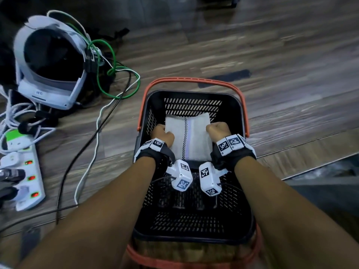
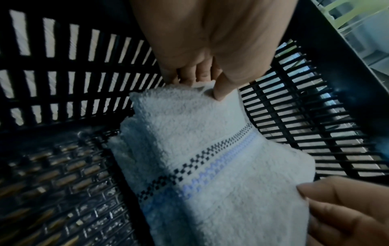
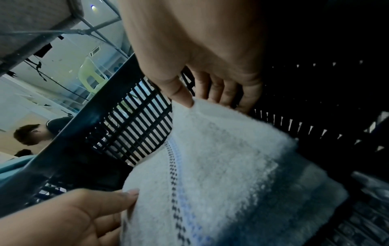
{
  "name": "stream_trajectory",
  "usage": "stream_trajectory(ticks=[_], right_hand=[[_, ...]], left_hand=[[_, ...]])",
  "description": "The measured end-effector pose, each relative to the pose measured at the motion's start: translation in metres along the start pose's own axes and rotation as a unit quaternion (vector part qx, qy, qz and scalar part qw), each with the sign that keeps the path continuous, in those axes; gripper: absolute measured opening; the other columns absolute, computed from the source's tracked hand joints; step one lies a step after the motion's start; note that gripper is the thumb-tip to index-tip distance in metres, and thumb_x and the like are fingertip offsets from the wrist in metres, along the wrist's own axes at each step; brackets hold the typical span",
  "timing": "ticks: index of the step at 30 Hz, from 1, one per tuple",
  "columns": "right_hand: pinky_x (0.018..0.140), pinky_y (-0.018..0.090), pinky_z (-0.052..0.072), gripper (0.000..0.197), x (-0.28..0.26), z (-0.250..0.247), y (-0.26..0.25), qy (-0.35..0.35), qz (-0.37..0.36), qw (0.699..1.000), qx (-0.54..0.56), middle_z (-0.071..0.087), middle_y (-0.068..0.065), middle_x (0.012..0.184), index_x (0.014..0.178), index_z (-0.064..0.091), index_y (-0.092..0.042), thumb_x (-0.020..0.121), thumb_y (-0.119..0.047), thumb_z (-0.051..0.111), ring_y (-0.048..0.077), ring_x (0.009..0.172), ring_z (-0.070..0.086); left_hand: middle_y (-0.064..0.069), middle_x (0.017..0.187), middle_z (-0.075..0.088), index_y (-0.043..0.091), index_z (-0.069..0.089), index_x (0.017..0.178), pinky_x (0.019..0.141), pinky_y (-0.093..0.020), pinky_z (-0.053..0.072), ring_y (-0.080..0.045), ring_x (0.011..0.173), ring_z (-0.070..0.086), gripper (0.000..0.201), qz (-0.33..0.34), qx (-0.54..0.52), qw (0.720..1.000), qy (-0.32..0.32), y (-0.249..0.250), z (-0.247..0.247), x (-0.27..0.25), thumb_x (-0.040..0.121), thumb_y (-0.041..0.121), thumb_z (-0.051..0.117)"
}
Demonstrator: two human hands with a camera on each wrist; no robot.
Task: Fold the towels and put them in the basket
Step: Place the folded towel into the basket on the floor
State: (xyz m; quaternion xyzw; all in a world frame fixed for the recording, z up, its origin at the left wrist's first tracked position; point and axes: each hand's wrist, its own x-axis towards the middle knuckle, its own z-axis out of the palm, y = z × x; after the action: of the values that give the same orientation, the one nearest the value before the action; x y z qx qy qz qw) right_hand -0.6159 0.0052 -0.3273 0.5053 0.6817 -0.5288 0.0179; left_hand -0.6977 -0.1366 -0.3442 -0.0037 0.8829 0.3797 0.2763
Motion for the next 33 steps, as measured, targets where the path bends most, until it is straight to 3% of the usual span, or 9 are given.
stream_trajectory(ticks=[2,3,5,9,14,21,27,30,33], right_hand=[[0.055,0.028,0.034,0.020,-0.002,0.004,0.000,0.021,-0.021,0.998,-0.046,0.051,0.013,0.068,0.065,0.051,-0.006,0.083,-0.004,0.045,0.027,0.062,0.050],[0.066,0.032,0.041,0.012,-0.004,0.008,0.000,0.045,-0.038,0.995,-0.079,0.056,0.019,0.092,0.088,0.057,-0.001,0.084,-0.005,0.045,0.033,0.082,0.055],[0.089,0.041,0.041,0.037,-0.011,0.016,0.001,0.097,-0.093,0.977,-0.162,0.043,0.019,0.127,0.122,0.046,-0.004,0.086,-0.007,0.047,0.036,0.115,0.043],[0.097,0.042,0.036,0.044,-0.022,0.036,0.015,0.149,-0.242,0.896,-0.340,0.041,0.011,0.135,0.128,0.043,-0.011,0.084,-0.015,0.048,0.029,0.126,0.036],[0.112,0.045,0.020,0.056,-0.009,0.049,0.054,0.102,-0.211,0.882,-0.409,0.013,0.008,0.157,0.145,0.021,-0.010,0.093,-0.023,0.036,0.022,0.145,0.010],[0.116,0.046,0.012,0.058,-0.001,0.062,0.075,0.118,-0.252,0.873,-0.400,0.005,0.008,0.159,0.149,0.011,-0.009,0.096,-0.028,0.026,0.023,0.146,0.004],[0.118,0.048,0.003,0.061,-0.015,0.041,0.042,0.002,-0.160,0.845,-0.510,-0.003,0.009,0.159,0.149,0.003,-0.008,0.097,-0.027,0.027,0.023,0.146,-0.006],[0.110,0.045,0.024,0.045,-0.043,0.014,0.005,-0.074,-0.119,0.826,-0.546,0.036,0.013,0.145,0.133,0.039,-0.006,0.091,-0.023,0.042,0.028,0.136,0.030],[0.080,0.034,0.043,0.019,-0.081,-0.019,-0.022,-0.117,-0.144,0.833,-0.521,0.057,0.008,0.105,0.100,0.054,-0.008,0.089,-0.023,0.051,0.031,0.101,0.059]], left_hand=[[-0.018,0.123,0.058,0.000,0.047,0.127,0.082,-0.023,0.039,-0.031,0.112,0.055,0.038,-0.002,0.010,1.000,-0.005,-0.001,0.000,-0.001,0.090,0.005,0.048],[-0.019,0.127,0.055,0.001,0.040,0.133,0.088,-0.026,0.040,-0.032,0.116,0.052,0.044,0.003,0.015,1.000,-0.003,-0.001,0.002,-0.002,0.090,0.005,0.048],[-0.019,0.141,0.040,0.002,0.026,0.143,0.103,-0.030,0.032,-0.032,0.129,0.041,0.056,0.059,0.041,0.997,0.019,-0.003,0.008,-0.007,0.091,0.005,0.047],[-0.009,0.158,0.008,0.010,0.017,0.148,0.116,-0.041,0.018,-0.026,0.144,0.012,0.059,0.199,0.191,0.960,0.045,-0.016,0.028,-0.012,0.094,0.016,0.042],[-0.004,0.158,-0.005,0.014,0.008,0.150,0.118,-0.040,0.010,-0.020,0.146,-0.004,0.055,0.210,0.289,0.934,0.022,-0.046,0.044,-0.007,0.099,0.031,0.022],[-0.006,0.157,-0.011,0.015,-0.004,0.149,0.119,-0.038,0.000,-0.022,0.145,-0.011,0.057,0.227,0.329,0.915,0.050,-0.064,0.058,-0.001,0.099,0.031,0.018],[-0.008,0.157,-0.013,0.013,-0.007,0.149,0.119,-0.043,0.001,-0.026,0.144,-0.013,0.059,0.163,0.389,0.907,-0.020,-0.034,0.043,-0.013,0.099,0.031,0.019],[-0.015,0.155,0.015,0.009,0.022,0.145,0.116,-0.051,-0.003,-0.031,0.144,0.008,0.056,0.109,0.468,0.873,-0.081,0.006,0.019,-0.035,0.095,0.031,0.032],[-0.012,0.128,0.053,0.011,0.053,0.118,0.113,-0.053,0.010,-0.032,0.121,0.046,0.039,0.132,0.447,0.879,-0.098,0.047,-0.016,-0.072,0.095,0.034,0.030]])
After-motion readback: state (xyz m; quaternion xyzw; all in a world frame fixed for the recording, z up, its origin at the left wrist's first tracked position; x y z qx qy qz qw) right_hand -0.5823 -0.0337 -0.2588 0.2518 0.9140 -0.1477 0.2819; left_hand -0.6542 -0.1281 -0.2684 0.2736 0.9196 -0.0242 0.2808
